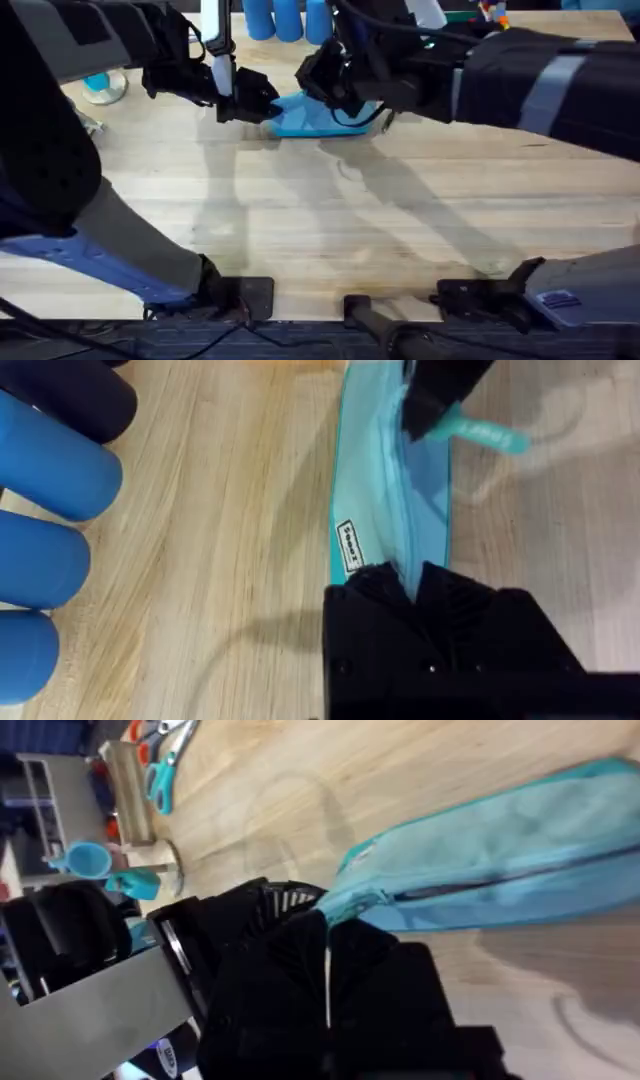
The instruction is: Unzip the bag, pick up the pens from the table one at a time and place them inside, then zip the bag closed.
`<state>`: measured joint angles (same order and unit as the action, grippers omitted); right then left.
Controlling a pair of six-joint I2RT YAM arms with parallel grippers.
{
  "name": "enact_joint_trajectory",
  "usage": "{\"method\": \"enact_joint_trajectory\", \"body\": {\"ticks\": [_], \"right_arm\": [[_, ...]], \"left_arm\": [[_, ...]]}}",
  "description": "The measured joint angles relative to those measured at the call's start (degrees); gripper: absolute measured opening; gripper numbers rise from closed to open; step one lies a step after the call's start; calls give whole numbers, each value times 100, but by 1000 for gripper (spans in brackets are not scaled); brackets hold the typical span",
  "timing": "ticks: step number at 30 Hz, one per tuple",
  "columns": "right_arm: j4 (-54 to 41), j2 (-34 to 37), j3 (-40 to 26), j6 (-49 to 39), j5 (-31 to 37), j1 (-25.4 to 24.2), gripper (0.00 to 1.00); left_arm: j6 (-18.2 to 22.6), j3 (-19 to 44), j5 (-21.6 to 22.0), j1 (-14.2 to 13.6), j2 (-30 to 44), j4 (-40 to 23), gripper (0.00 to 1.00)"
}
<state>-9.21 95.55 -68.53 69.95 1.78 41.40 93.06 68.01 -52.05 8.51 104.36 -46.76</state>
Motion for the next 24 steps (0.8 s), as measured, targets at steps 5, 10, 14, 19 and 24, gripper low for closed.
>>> {"method": "enact_joint_trajectory", "body": {"ticks": [5, 10, 14, 19, 24], "right_arm": [[475, 213, 0, -15, -63, 34, 31], [775, 386, 2, -14, -243, 115, 31], [936, 441, 2, -15, -354, 250, 31], [1011, 474, 2, -29, -438, 392, 31], [1049, 515, 2, -59, -469, 500, 31]], "left_arm": [[0, 0, 7, 3, 0, 11, 42], [0, 0, 22, 11, 0, 7, 42], [0, 0, 20, 11, 0, 0, 42], [0, 0, 17, 11, 0, -21, 42], [0, 0, 15, 11, 0, -41, 42]]}}
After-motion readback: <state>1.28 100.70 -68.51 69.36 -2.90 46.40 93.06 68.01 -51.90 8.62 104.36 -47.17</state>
